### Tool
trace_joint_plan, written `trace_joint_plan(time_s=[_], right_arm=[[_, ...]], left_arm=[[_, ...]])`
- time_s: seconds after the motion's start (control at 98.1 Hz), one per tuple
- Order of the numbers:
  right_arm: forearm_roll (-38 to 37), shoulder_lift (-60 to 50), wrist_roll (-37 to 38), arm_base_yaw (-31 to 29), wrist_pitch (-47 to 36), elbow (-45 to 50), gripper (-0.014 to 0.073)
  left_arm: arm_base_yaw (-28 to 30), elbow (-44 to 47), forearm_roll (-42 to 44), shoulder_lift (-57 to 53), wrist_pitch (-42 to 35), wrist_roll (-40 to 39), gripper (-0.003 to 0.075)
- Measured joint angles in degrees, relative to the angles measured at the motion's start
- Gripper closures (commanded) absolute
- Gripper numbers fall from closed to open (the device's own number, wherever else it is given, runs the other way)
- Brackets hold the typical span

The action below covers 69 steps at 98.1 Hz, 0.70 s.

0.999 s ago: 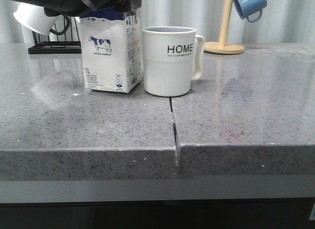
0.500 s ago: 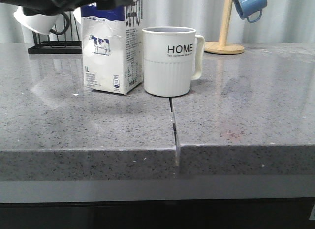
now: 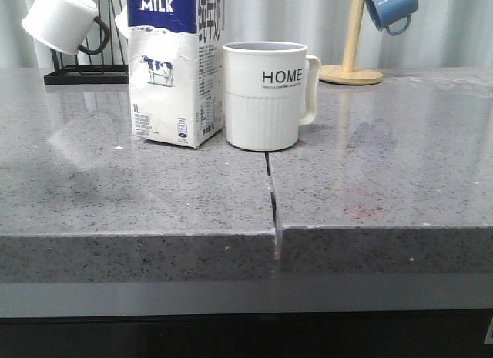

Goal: Place milk next to cup

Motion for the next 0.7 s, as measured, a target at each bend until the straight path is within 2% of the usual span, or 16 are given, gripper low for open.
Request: trace_joint_plan(time_s=[0.092, 0.184, 0.428, 0.704], right_arm=[[0.0, 0.0, 0.0, 0.0, 0.0, 0.0, 0.0612], [0.0, 0.0, 0.0, 0.0, 0.0, 0.0, 0.0612], [0.0, 0.0, 0.0, 0.0, 0.0, 0.0, 0.0612], [0.0, 0.0, 0.0, 0.0, 0.0, 0.0, 0.0612]], left_arm=[[3.9, 0.0, 3.2, -3.7, 4.4, 0.1, 0.0673], [7.6, 0.3, 5.6, -7.4, 8.9, -0.5, 0.0741], [16.2, 2.2, 12.3, -16.8, 17.3, -10.1, 0.0741], [20.0, 7.4, 12.9, -28.1, 24.6, -12.3, 0.0741]])
